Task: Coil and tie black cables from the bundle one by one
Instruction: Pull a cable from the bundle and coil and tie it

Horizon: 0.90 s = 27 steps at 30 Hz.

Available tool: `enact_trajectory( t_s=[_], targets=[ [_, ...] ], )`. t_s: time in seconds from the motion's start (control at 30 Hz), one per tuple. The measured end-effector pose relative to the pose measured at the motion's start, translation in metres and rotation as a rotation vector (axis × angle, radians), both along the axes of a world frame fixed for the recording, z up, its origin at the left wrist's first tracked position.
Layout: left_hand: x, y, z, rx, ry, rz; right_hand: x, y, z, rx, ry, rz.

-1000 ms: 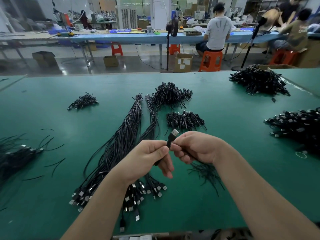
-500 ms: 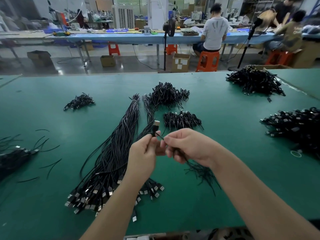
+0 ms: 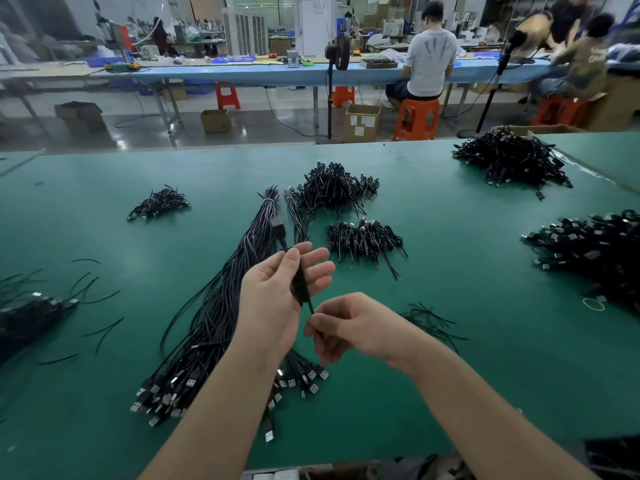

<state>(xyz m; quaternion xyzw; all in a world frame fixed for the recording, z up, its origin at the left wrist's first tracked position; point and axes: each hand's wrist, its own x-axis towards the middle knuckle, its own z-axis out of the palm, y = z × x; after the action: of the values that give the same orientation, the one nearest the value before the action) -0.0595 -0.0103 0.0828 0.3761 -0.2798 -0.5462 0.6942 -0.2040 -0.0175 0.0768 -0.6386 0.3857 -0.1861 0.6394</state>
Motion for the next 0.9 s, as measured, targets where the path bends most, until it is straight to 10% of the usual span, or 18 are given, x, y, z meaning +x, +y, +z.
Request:
enact_trajectory(
  t_s=[0.57,0.9],
  targets=[
    [-0.008,0.010,-0.009,0.052,-0.233,-0.229,0.000,-0.014,-0.021,-0.010,-0.261,-0.268],
    [0.006,-0.003,-0.018,0.141,-1.092,-0.009,0.001,-0.015,-0.036,-0.269,0.030,-0.384]
  ],
)
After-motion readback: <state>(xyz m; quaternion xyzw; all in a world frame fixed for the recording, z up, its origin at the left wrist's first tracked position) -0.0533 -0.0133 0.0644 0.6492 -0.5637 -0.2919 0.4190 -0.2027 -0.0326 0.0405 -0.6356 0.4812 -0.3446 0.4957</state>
